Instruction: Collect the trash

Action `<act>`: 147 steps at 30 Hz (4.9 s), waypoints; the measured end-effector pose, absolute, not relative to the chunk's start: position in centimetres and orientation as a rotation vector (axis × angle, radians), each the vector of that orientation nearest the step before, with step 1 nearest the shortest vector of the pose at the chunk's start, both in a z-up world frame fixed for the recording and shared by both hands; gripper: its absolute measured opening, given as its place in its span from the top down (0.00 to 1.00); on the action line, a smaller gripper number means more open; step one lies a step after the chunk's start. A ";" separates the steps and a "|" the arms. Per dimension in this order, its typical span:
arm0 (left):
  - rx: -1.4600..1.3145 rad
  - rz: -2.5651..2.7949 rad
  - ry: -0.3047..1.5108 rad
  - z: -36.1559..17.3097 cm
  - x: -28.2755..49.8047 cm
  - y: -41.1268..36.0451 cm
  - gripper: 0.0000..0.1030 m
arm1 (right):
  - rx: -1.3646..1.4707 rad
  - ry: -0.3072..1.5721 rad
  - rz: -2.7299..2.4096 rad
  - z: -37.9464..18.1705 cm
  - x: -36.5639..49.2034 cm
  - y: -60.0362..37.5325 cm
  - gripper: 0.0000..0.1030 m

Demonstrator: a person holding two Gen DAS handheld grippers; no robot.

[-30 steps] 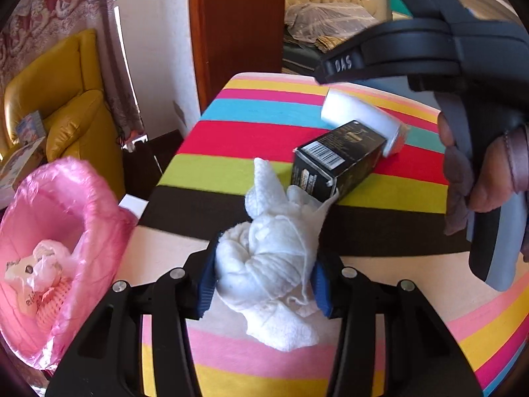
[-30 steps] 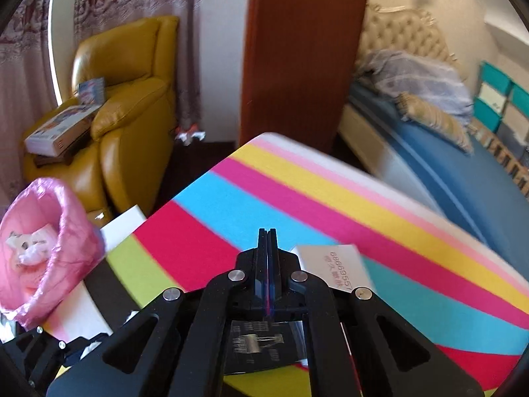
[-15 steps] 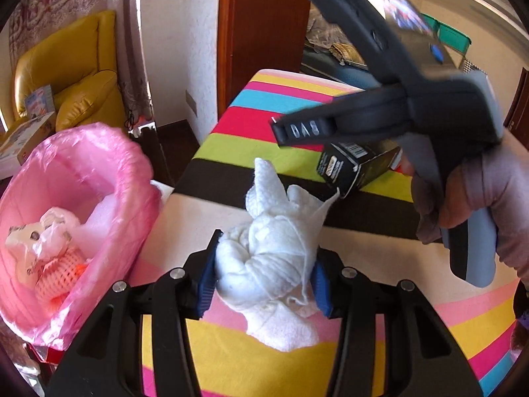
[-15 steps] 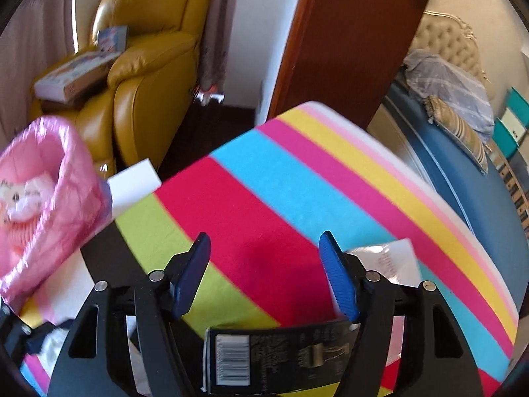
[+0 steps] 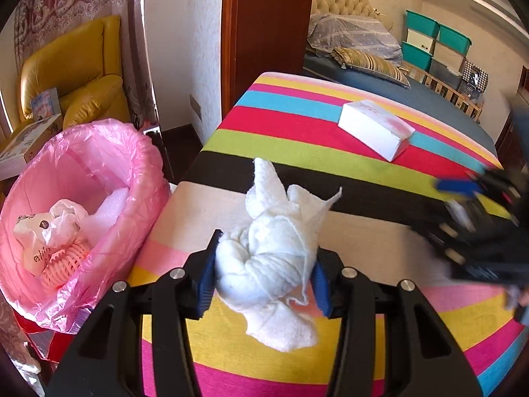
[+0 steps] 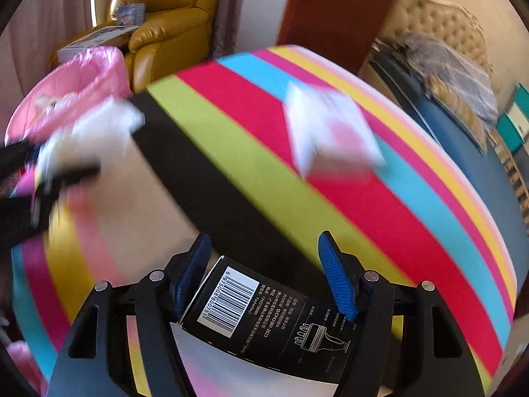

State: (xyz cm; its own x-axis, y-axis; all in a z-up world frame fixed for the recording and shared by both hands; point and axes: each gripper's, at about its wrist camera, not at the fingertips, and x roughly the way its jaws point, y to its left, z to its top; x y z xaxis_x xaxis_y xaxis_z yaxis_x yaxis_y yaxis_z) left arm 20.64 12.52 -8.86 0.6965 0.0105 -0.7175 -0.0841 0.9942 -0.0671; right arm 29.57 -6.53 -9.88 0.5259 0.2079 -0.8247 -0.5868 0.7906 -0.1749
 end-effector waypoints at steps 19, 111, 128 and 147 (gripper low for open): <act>-0.045 0.114 0.793 -8.1 24.0 10.6 0.23 | -0.458 0.907 0.427 -6.9 42.5 -2.9 0.16; -0.090 0.083 0.630 -4.9 14.9 13.5 0.67 | -0.198 0.644 0.496 -6.6 23.7 -13.4 0.32; -0.042 0.204 0.523 -2.3 10.2 16.4 0.67 | -0.152 0.554 0.719 -2.5 21.9 -4.2 0.32; -0.055 0.317 0.484 -1.0 8.1 20.9 0.66 | -0.184 0.505 0.840 -0.3 21.5 3.6 0.32</act>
State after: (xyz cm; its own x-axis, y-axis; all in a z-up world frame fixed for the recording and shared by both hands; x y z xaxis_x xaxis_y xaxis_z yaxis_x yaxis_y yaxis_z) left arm 8.13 20.85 -0.99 0.8372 0.2859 -0.4662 -0.3121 0.9498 0.0221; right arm 21.51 3.63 -0.33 0.5581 0.6651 -0.4961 -0.7505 0.6596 0.0400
